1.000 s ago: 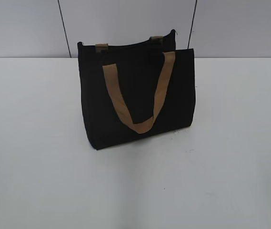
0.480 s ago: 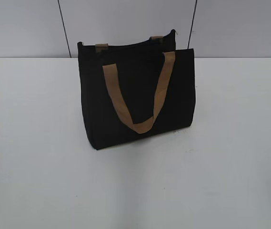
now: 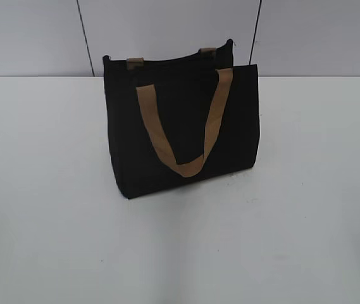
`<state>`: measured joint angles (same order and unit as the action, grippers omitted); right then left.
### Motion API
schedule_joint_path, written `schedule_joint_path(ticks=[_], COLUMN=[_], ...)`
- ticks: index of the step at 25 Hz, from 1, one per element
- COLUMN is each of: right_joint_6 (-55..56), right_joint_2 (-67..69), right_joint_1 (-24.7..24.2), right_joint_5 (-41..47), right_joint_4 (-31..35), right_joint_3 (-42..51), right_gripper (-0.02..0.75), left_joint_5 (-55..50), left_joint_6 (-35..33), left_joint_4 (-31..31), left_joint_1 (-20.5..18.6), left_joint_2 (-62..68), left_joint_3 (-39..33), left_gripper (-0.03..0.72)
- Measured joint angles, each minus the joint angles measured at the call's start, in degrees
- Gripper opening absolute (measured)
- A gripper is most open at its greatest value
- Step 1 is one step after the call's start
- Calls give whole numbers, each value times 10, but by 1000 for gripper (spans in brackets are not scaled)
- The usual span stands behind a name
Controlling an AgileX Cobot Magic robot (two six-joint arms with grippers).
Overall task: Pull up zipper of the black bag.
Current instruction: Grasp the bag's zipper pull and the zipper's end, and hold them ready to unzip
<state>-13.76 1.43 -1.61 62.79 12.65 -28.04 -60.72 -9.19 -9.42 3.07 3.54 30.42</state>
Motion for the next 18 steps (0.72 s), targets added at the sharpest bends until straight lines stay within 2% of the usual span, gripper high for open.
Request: schedule_joint_path(ticks=[2,4,11,15,18], right_joint_6=[0,0,-18,-65,-86], right_joint_2=[39,78,252,338,398], right_joint_1=[0,0,0,0,0], right_joint_5=[-6,-19,-38,-41,-41], right_joint_4=[0,1,11,12,25], right_joint_3=[-10,-28,-111,-165,-206], right_gripper=[412,412,412,412,412], left_joint_5=[11,37,166,243,282], left_joint_6=[-1,-12,-143,-277,-428], left_joint_4=[-5,-16,-80,-154,-263], left_joint_1=[0,0,0,0,0], left_joint_2=[36,74,236,338,420], left_joint_3=[6,15,16,16,16], left_gripper=[414,426,421,378,365])
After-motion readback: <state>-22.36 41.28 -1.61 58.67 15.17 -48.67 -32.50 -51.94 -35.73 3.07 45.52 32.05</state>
